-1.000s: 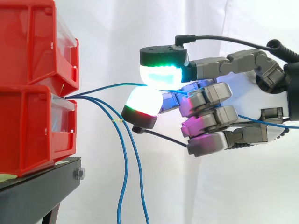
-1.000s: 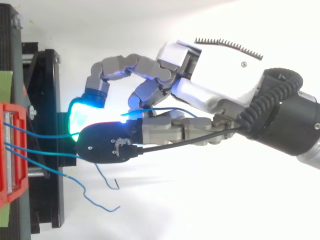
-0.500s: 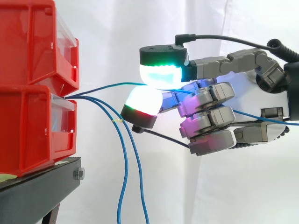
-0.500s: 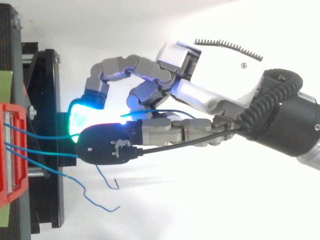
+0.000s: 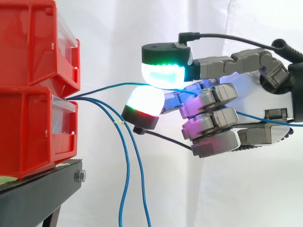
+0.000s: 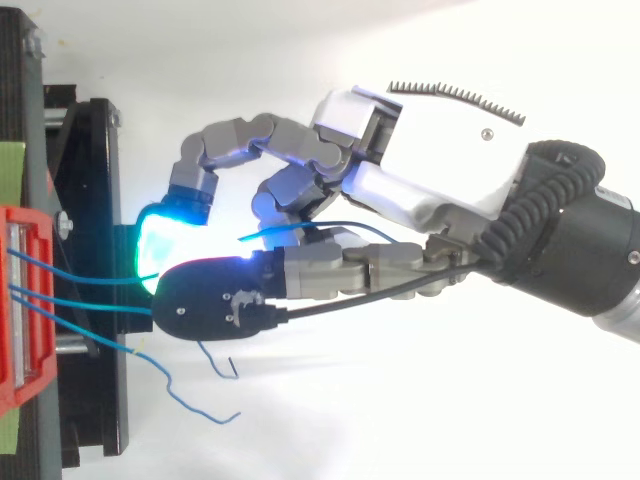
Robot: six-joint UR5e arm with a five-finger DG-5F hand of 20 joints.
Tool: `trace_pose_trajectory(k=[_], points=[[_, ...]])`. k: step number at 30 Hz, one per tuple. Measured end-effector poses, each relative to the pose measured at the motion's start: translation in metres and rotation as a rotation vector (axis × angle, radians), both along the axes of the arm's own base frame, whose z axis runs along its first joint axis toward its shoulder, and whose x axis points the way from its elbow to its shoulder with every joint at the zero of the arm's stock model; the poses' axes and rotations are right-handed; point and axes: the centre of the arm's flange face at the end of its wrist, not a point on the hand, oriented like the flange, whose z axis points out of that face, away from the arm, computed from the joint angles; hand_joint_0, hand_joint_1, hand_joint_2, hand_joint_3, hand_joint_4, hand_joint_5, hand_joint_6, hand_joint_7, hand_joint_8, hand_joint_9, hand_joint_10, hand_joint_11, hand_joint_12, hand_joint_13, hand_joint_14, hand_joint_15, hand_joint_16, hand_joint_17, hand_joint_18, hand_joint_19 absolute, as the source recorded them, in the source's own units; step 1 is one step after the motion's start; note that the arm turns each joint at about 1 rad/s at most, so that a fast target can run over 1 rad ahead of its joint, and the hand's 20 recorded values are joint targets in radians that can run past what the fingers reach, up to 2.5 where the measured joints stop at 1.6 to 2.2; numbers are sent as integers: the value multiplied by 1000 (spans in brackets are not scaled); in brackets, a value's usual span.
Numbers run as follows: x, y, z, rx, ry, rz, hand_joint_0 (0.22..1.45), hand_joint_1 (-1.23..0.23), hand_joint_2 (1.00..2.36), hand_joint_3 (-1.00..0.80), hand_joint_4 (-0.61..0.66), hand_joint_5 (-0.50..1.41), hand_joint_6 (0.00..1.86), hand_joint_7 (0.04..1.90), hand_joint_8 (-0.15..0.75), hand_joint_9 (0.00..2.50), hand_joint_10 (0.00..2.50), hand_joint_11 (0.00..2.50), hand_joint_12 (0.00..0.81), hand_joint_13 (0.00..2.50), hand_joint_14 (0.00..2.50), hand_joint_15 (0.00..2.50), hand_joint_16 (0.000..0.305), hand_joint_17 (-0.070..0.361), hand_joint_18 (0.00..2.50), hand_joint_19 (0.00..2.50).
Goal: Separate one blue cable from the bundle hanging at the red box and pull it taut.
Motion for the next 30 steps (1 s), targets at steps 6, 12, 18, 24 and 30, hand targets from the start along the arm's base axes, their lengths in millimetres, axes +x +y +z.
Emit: trace_pose_trajectory(k=[6,12,18,24,30], points=[[0,0,0,-1,0,1,676,-855,1020,-158,232,-164,756,1045,249,941,1395,1472,306,629,2450,1482,23,52,1128,1805],[0,0,0,0,0,1,655,-871,1018,-238,220,-169,769,1036,249,939,1393,1463,305,627,2450,1472,23,53,1125,1801],[0,0,0,-2,1,2,646,-863,1016,-259,220,-172,781,1026,249,939,1385,1458,305,624,2447,1475,24,53,1118,1805],[0,0,0,-3,1,2,577,-760,1000,-500,210,-170,781,1020,251,951,1394,1444,305,625,2475,1418,25,56,1127,1774],[0,0,0,-3,1,3,622,-465,1001,-480,193,-145,760,1082,243,995,1332,1463,294,645,2440,1434,23,52,1133,1759]])
